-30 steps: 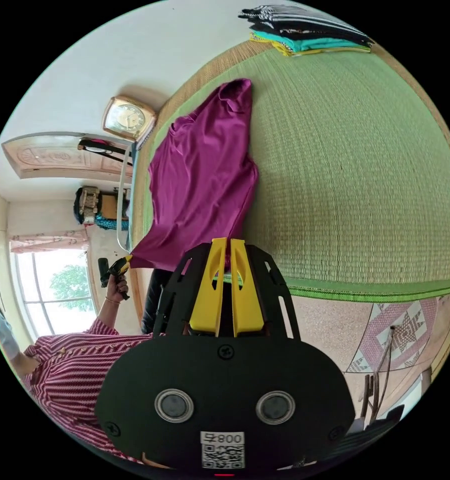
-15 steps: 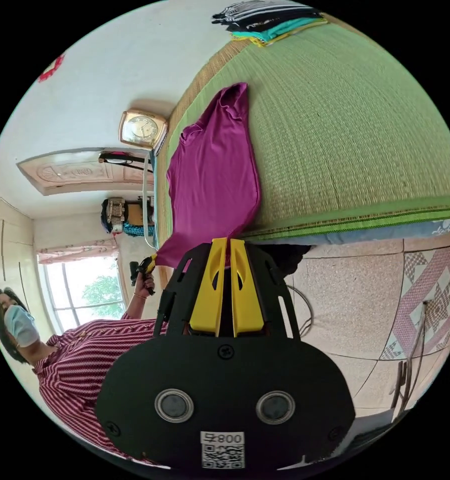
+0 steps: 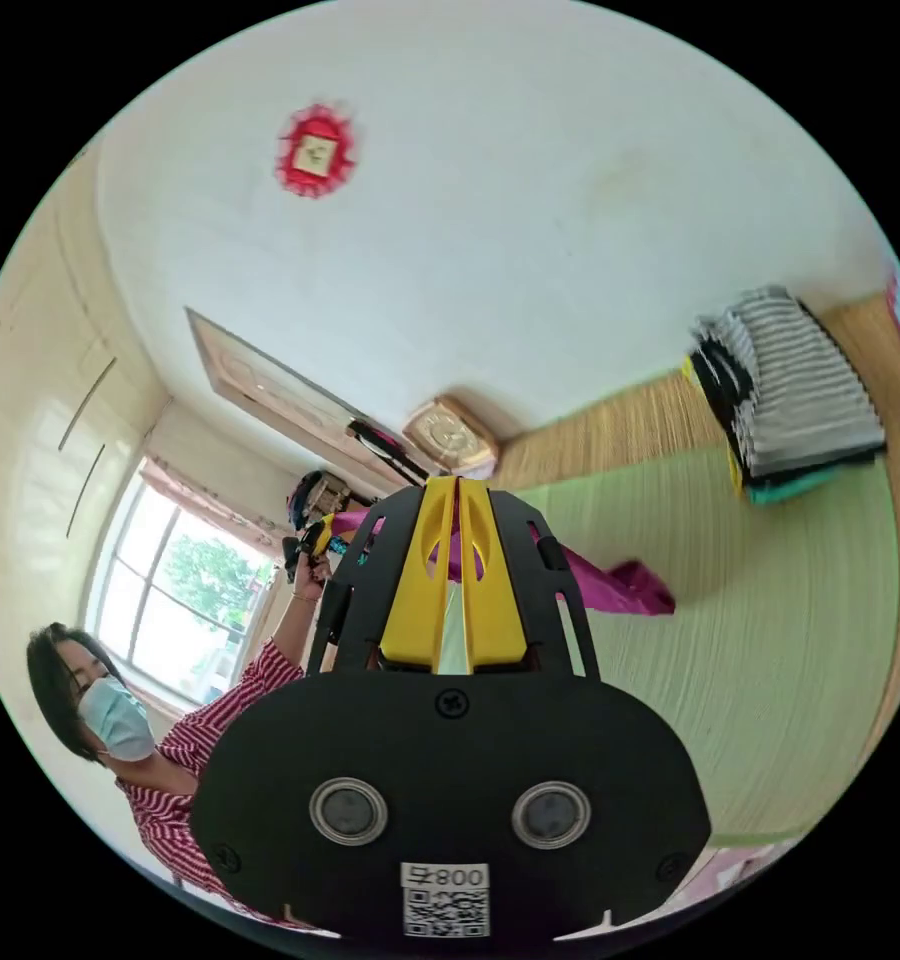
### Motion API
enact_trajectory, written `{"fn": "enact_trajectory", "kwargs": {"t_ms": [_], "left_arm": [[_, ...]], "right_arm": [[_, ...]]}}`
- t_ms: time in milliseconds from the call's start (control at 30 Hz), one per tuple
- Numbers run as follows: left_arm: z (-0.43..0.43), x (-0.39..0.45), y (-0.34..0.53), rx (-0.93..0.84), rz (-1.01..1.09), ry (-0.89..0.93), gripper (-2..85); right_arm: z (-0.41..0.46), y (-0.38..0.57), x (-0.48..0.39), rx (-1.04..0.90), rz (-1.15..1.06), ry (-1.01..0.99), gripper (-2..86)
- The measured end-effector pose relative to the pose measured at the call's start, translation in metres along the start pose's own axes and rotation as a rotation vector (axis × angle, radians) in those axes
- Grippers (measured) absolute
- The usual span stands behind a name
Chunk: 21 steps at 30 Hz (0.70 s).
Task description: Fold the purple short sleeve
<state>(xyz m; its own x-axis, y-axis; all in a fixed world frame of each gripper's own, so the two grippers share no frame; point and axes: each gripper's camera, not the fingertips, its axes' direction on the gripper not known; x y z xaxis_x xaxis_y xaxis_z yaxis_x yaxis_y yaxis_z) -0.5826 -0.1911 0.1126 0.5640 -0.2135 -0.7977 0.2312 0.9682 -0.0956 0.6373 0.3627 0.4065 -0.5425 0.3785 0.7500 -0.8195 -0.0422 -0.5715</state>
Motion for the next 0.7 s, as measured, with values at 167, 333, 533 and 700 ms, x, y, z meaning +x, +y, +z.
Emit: {"fn": "enact_trajectory", "kwargs": {"t_ms": [167,333,533,700], "left_arm": [[-0.044,0.072,-0.019,0.065,0.166,0.053,0.8],[-0.078,0.085,0.035,0.005,0.214,0.031,0.8],[-0.074,0.011,0.171,-0.239,0.024,-0.091,0.8],[-0.043,-0.099,0.294,-0.451,-0.353,-0.197,0.8]], "right_arm": [[-0.073,-0.024,-0.104,0.101,-0.224,-0.016,0.3],[-0.104,0.04,-0.104,0.095,-0.256,-0.046,0.3],[-0.07,0.171,0.005,-0.07,-0.028,-0.052,0.4],[-0.009,0.287,0.138,-0.219,0.336,-0.071,0.4]]}}
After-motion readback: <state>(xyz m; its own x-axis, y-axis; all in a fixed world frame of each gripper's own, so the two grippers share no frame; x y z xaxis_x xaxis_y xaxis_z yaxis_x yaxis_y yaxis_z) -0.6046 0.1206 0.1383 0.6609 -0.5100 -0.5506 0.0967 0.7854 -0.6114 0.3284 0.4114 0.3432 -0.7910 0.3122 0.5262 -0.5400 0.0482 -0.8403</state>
